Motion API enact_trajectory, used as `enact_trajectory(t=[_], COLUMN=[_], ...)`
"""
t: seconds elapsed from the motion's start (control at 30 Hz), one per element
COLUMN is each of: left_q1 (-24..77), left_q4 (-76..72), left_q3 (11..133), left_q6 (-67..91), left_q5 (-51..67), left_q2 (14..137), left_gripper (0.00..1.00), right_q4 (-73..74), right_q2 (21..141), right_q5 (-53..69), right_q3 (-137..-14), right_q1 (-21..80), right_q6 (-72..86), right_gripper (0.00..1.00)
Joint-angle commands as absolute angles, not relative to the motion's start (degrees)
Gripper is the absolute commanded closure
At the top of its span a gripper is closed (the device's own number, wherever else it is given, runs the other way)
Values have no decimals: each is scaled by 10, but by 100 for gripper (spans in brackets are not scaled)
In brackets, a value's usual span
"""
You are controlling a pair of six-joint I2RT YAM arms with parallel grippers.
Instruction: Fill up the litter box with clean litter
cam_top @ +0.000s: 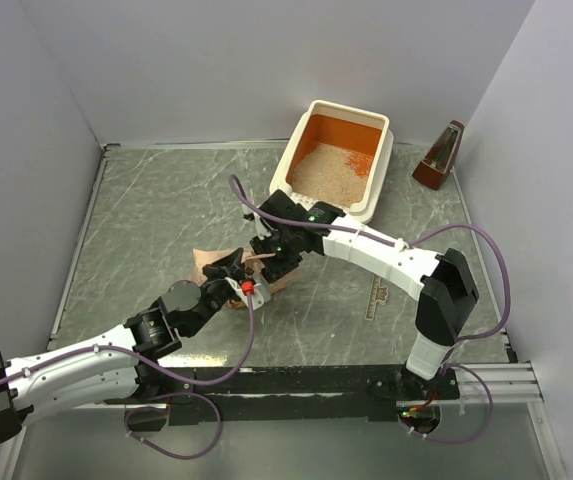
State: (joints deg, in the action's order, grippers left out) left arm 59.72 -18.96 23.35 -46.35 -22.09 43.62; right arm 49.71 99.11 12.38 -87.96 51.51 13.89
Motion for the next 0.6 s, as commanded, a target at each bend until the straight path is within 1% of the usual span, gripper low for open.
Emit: enact_trajectory(t=[0.0,0.3,0.57], left_q1=[601,601,601], left_q4=[-255,-252,-252], left_q3=[243,244,243], left_q6=[-465,-464,-466], left_q5=[-210,-208,-214], left_q2=[423,432,446], left_gripper=[99,99,99], right_q4=[422,194,37], right_q2=[987,866,802], right_q5=[198,338,440], right_q3=[-784,-578,-486], right_q1=[495,422,401], right_q6=[178,259,316], right_gripper=[100,100,100])
